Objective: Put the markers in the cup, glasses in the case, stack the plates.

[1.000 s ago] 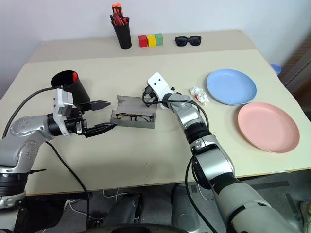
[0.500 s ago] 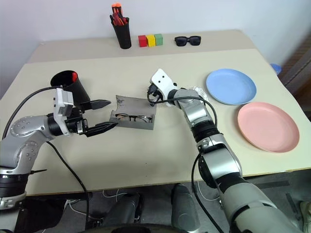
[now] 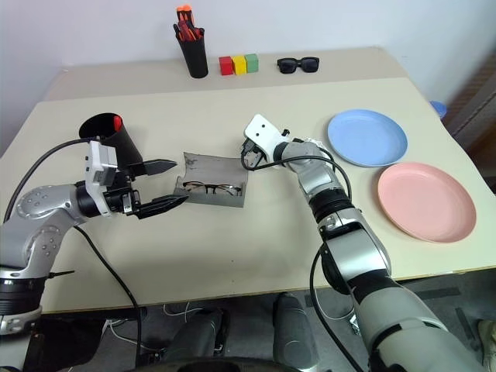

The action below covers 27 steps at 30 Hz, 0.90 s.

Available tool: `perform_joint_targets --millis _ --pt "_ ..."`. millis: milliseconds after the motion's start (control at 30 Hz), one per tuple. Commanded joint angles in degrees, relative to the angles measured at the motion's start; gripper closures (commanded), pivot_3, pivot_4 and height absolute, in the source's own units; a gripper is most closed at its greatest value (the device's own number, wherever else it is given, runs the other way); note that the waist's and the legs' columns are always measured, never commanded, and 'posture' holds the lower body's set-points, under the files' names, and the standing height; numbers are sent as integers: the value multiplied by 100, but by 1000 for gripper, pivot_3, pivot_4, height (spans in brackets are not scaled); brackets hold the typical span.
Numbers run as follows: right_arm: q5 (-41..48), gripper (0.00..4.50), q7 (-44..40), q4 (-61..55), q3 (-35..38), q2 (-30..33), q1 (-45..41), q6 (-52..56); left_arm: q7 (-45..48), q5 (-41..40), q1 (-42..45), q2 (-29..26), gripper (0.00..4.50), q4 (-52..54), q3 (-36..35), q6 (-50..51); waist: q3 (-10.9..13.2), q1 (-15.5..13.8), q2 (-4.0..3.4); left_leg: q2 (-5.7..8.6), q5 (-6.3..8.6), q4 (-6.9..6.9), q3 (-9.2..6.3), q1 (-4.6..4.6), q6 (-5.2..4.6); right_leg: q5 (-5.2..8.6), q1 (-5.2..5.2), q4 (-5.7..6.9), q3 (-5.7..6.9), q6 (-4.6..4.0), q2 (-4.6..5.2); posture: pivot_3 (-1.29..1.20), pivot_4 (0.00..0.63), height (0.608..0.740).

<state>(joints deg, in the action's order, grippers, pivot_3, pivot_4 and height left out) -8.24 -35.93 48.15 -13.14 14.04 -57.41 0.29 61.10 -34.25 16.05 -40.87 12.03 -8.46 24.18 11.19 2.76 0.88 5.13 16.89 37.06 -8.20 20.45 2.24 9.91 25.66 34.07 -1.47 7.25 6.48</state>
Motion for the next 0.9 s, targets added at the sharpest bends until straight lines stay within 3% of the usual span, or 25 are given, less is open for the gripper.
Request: perform_joint_targets --millis 33,567,900 --pt "72 4479 -210 -154 -4 -94 43 -177 -20 -38 41 22 0 167 -18 -70 0 -6 0 0 0 0 0 0 0 0 0 0 0 0 0 0 150 740" --pt "395 4479 -1620 -1868 -190 28 822 253 -18 -26 10 -9 0 133 -42 -60 0 -13 0 -1 0 1 0 -1 1 0 0 2 0 0 -1 0 150 740" --pt "500 4479 -1907 -3041 -311 114 1364 788 -54 21 16 -21 0 98 -74 -113 0 -19 1 -1 0 3 0 -1 1 0 -1 3 0 0 -1 0 150 740"
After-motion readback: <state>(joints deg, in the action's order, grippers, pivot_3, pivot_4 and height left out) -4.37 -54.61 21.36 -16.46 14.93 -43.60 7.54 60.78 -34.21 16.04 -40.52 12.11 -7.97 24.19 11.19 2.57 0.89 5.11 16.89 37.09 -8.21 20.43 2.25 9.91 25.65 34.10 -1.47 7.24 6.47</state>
